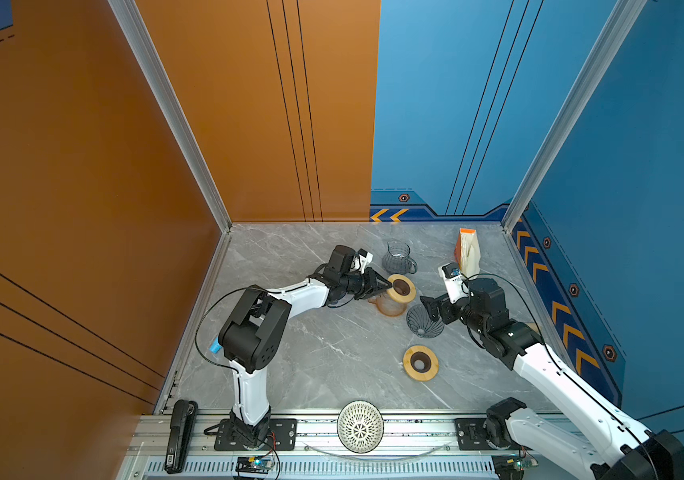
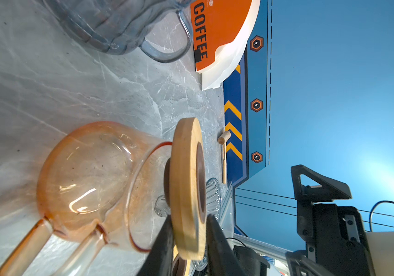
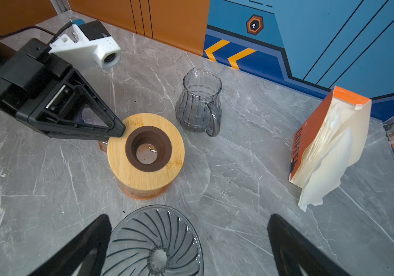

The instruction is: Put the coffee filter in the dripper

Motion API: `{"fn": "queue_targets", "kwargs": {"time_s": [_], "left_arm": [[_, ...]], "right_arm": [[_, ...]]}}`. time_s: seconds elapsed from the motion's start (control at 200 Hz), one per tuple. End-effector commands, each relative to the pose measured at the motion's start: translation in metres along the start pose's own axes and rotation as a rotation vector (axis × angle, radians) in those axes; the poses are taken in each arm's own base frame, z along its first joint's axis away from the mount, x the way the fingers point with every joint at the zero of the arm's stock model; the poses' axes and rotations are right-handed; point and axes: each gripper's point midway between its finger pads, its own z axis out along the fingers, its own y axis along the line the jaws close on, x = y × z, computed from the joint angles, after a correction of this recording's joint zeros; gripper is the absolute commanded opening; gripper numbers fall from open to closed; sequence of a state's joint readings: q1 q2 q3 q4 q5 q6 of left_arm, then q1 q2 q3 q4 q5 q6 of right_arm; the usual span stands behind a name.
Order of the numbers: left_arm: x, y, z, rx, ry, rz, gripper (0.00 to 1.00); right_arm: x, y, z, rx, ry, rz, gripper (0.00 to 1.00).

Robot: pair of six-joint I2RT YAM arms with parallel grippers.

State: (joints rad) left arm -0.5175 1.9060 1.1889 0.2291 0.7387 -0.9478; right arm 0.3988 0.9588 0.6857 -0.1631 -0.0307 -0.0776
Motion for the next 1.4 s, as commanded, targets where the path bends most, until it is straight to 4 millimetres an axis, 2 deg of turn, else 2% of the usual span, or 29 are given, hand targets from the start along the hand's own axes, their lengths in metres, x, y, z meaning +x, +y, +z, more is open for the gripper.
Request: {"fn": "queue_targets", "kwargs": {"time_s": [0.0,0.426,0.526,0.621,0.791,0.926,1.136,1.297,1.397], "left_arm": [[-0.002,0.001,-0.008,0.012,-0.008,0.007,0.26],[-0.009,0.003,-0.027,0.007,-0.048,0.01,0.26],[-0.011,0.001,-0.033,0.006,-0.056,0.016,0.26],[-0.011,-0.003,-0.038,0.001,-0.059,0.039,0.27],[-0.01,-0.01,-0.051,-0.065,-0.044,0.11,0.33],[-0.006,-0.021,-0.065,-0.119,-0.036,0.197,0.39],[0.001,-0.03,-0.097,-0.248,-0.047,0.302,0.54],[0.007,-0.032,-0.12,-0.317,-0.061,0.348,0.63],[0.011,-0.028,-0.134,-0.363,-0.073,0.359,0.66]], "right_arm": [[0.0,0.003,0.002,-0.023,-0.003,0.014,1.0],[0.001,0.004,0.014,-0.059,0.057,0.104,1.0],[-0.001,0.001,0.018,-0.059,0.069,0.149,0.99],[0.001,-0.01,0.024,-0.017,0.106,0.199,0.94],[0.011,-0.029,0.037,0.061,0.188,0.266,0.77],[0.019,-0.036,0.05,0.087,0.263,0.302,0.61],[0.028,-0.036,0.072,0.087,0.351,0.344,0.41],[0.034,-0.027,0.088,0.041,0.433,0.358,0.24],[0.039,-0.021,0.097,0.019,0.475,0.361,0.19]]}}
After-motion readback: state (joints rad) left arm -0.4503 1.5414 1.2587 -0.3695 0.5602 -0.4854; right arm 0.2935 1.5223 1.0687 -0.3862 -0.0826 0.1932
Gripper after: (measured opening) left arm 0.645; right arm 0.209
